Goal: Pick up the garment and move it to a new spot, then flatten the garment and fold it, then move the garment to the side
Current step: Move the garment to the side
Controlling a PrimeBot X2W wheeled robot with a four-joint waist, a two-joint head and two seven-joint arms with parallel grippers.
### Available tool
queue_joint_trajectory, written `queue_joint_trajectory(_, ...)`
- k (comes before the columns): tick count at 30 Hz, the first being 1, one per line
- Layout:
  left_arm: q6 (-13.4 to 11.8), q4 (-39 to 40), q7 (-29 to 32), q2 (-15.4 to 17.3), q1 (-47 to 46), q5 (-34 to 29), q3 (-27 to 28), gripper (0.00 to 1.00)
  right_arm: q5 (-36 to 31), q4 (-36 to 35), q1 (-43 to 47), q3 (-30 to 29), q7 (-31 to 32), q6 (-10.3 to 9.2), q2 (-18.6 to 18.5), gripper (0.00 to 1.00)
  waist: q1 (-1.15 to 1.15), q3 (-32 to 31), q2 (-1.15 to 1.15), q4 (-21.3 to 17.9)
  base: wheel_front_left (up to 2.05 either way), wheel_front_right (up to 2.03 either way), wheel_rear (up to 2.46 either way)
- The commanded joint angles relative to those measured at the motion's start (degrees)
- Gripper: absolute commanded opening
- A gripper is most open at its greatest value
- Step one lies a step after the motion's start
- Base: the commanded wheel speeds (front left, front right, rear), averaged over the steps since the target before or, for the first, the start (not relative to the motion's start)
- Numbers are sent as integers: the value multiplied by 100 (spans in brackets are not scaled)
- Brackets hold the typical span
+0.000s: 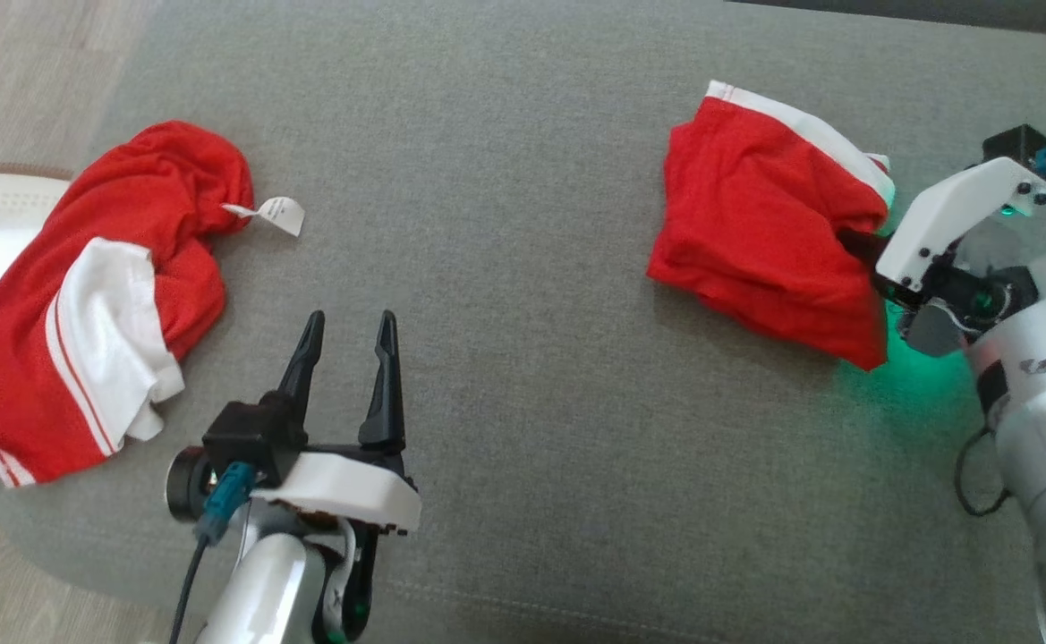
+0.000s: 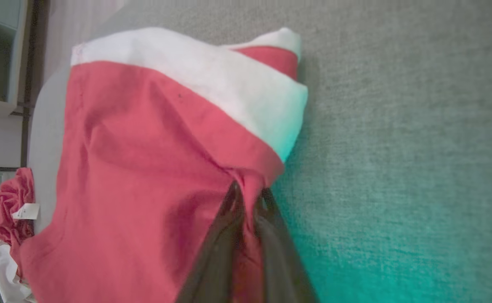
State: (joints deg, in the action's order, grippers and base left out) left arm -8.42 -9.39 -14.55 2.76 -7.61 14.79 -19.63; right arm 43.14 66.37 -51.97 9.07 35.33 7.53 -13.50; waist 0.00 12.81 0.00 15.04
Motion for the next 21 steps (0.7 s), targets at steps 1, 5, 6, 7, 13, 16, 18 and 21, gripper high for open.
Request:
queue_joint_trajectory(1,-15,151,-45,12,-237,-5,185,100,79,-270,3,125,-163,-4,72,0,0,-45,0,-52,0,0,0)
queue_joint_trajectory(5,50,116,-45,12,-255,-65,193,100,178,-528,62,281,-483,-4,47,0,0,-167,0,-243,0,0,0)
queue_joint_trajectory(6,76,110,-45,12,-264,-83,193,100,198,-579,58,326,-549,-4,34,0,0,-207,0,-322,0,0,0)
queue_joint_trajectory(7,107,107,-45,12,-276,-102,182,100,232,-620,53,366,-577,-4,18,0,0,-238,0,-398,0,0,0)
queue_joint_trajectory(13,408,58,-45,12,-395,-183,41,100,383,-808,40,683,-608,-4,-123,0,0,-408,0,-1020,0,0,0)
queue_joint_trajectory(16,470,-24,-45,16,-483,-298,-23,100,418,-872,47,876,-615,-4,-206,0,0,-420,0,-1411,0,0,0)
queue_joint_trajectory(18,538,-66,-45,20,-547,-338,-70,100,461,-911,60,987,-655,-4,-238,0,0,-417,0,-1662,0,0,0)
queue_joint_trajectory(21,606,-134,-45,20,-637,-370,-143,100,588,-956,94,1100,-730,-4,-253,0,0,-412,0,-2013,0,0,0)
